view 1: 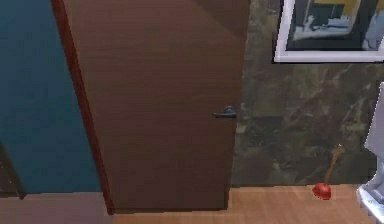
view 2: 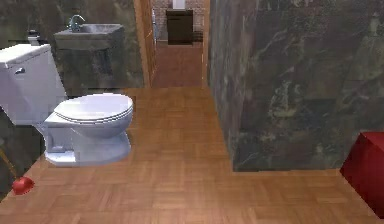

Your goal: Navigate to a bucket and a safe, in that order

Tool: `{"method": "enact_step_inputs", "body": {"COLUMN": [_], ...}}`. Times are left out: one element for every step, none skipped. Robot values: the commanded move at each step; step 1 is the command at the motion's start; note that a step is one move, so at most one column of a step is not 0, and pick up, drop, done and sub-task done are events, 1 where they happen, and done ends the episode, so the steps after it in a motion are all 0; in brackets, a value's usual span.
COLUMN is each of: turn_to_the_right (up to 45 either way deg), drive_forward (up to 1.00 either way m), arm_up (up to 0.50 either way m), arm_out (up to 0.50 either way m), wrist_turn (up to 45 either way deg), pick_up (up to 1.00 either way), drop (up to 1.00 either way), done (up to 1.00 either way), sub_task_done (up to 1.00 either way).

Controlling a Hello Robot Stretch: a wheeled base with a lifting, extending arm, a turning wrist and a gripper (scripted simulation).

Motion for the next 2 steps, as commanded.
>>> {"method": "enact_step_inputs", "body": {"turn_to_the_right": [45.0,33.0], "drive_forward": [0.00,0.00], "arm_up": [0.00,0.00], "arm_out": [0.00,0.00], "wrist_turn": [0.0,0.0], "pick_up": [0.00,0.00], "drop": [0.00,0.00], "done": [0.00,0.00], "sub_task_done": [0.00,0.00]}}
